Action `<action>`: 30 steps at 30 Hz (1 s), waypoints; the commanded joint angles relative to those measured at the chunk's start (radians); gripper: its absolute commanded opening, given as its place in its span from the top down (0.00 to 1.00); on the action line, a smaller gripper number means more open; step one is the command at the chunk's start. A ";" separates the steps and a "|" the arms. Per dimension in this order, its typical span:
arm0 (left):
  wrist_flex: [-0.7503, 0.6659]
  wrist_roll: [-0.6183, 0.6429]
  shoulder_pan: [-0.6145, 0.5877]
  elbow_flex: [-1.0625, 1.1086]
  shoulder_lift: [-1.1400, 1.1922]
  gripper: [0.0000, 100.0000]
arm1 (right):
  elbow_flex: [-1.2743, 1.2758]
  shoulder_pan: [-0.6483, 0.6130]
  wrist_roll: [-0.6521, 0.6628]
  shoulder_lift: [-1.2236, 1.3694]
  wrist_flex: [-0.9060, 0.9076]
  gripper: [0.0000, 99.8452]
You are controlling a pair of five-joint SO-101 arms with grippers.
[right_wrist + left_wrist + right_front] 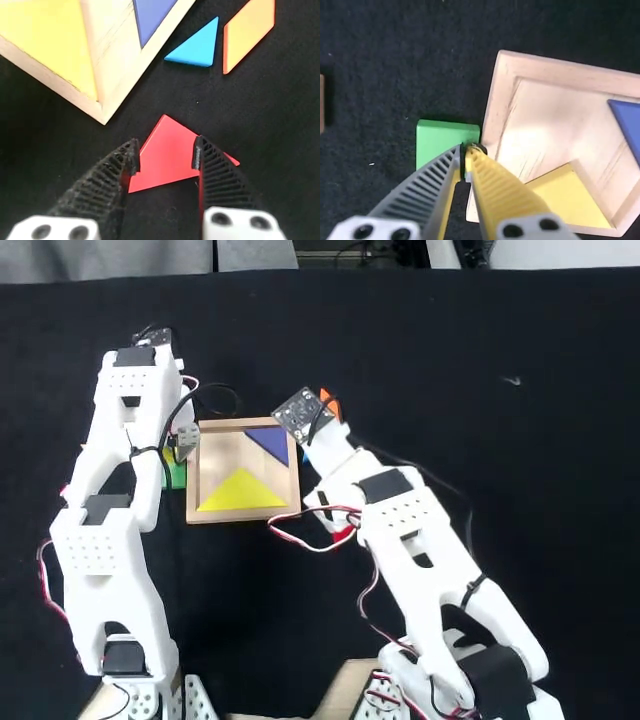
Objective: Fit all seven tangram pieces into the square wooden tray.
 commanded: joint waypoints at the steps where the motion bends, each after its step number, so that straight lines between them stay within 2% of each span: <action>1: 0.002 0.002 -0.025 -0.010 -0.052 0.97 | -0.001 -0.012 0.008 -0.033 -0.023 0.82; 6: 0.077 -0.087 -0.134 -0.079 -0.055 0.95 | 0.001 -0.012 0.008 -0.033 -0.023 0.82; 11: 0.035 -0.097 -0.156 -0.027 0.015 0.73 | -0.001 -0.012 0.008 -0.033 -0.023 0.82; 12: 0.031 -0.100 -0.153 -0.024 0.025 0.72 | -0.001 -0.012 0.008 -0.033 -0.023 0.82; 16: 0.040 -0.100 -0.166 -0.056 0.037 0.75 | 0.001 -0.011 0.008 -0.033 -0.023 0.82; 23: 0.166 -0.107 -0.292 -0.128 -0.066 0.76 | -0.076 -0.003 0.002 -0.031 0.028 0.82; 27: 0.157 -0.152 -0.315 -0.025 -0.158 0.76 | -0.202 0.025 -0.023 0.038 0.140 0.82; 30: 0.074 -0.173 -0.325 0.136 -0.222 0.76 | -0.246 0.061 -0.023 0.147 0.178 0.82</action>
